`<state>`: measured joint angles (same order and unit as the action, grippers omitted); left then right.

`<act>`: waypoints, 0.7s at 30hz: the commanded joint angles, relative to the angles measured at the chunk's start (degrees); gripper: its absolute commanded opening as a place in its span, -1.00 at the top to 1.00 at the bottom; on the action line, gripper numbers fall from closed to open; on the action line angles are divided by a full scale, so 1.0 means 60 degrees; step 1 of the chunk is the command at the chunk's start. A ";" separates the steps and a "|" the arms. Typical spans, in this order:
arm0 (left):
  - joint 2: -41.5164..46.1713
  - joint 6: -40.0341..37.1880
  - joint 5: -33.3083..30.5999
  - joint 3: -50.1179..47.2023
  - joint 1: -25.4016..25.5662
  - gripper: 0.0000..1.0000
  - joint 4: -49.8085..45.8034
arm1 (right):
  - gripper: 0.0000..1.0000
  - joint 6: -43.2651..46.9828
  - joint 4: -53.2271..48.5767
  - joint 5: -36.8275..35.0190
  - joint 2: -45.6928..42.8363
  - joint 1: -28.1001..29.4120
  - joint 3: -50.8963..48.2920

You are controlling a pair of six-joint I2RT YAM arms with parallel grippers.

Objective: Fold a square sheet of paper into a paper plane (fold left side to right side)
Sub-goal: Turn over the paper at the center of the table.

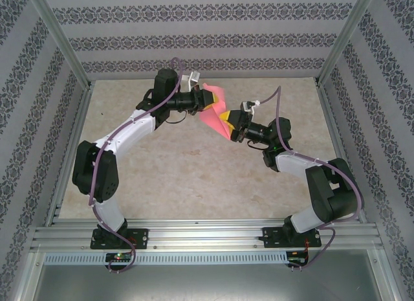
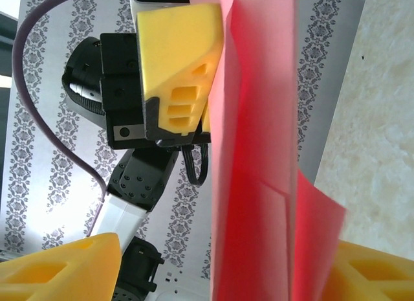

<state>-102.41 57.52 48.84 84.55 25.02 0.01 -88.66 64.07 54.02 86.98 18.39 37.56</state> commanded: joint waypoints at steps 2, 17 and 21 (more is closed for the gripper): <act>-0.0329 0.0046 0.0118 -0.0156 -0.0184 0.82 0.0832 | -0.39 0.0031 0.0122 0.0279 0.0002 0.0147 0.0083; -0.0522 0.0122 0.0241 -0.0292 -0.0194 0.83 0.1112 | 0.09 0.0475 -0.0883 0.0255 0.0022 0.0075 0.0127; -0.0516 0.0109 0.0325 -0.0300 -0.0198 0.82 0.1152 | 0.21 0.0590 -0.1112 0.0185 0.0009 -0.0061 0.0112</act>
<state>-105.32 57.56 49.28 83.31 24.38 3.88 -87.26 58.06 55.20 86.98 18.83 37.56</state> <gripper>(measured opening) 0.089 0.400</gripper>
